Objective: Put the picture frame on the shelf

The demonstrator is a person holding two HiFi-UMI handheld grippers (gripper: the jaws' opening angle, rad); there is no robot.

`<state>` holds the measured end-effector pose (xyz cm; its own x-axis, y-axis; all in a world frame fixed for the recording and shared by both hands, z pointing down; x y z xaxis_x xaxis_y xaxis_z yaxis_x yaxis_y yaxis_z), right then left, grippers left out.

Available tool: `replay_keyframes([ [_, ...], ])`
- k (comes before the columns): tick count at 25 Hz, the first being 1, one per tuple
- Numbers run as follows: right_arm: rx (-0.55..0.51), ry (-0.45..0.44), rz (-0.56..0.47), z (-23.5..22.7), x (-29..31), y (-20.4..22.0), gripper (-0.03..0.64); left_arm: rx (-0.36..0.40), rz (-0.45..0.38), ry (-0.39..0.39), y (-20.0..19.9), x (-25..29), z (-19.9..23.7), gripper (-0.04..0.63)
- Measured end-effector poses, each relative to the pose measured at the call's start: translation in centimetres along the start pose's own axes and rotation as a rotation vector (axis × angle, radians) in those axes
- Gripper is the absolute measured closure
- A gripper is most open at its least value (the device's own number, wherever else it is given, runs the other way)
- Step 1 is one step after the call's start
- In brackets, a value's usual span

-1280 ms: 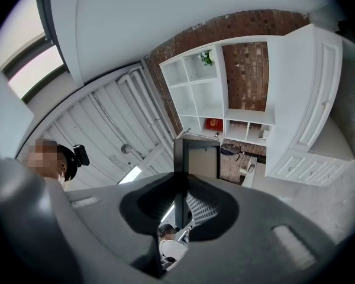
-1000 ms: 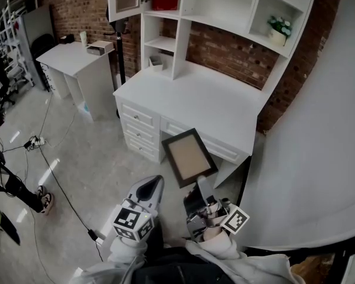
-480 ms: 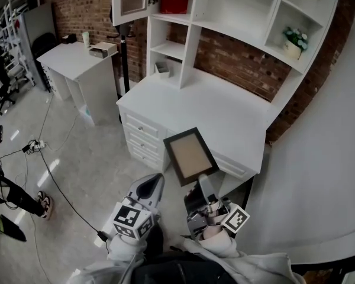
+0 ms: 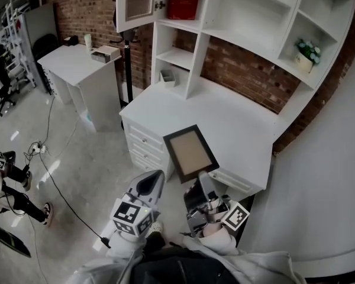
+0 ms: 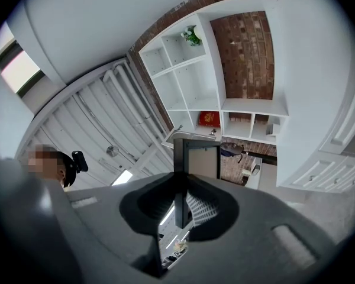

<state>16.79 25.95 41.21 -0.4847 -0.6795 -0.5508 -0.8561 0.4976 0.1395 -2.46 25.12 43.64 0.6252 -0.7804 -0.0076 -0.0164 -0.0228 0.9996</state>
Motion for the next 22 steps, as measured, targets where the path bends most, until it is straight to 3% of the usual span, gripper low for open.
replay_keyframes([
  [22,-0.004,-0.021,-0.045,-7.6,10.0,-3.6,0.561,0.023,-0.008,0.027,0.8,7.6,10.7,0.589],
])
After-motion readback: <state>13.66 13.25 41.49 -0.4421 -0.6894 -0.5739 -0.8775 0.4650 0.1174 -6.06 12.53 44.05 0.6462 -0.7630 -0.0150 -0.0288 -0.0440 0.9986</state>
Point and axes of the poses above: the fingertips, and each gripper's own axes: x forward along the fingers, z to its left, y out of its underside, the point moved 7 cm from there along -x, backward along the fingers, and after that the axes turned 12 degrees about x, right-handed, at the moved point
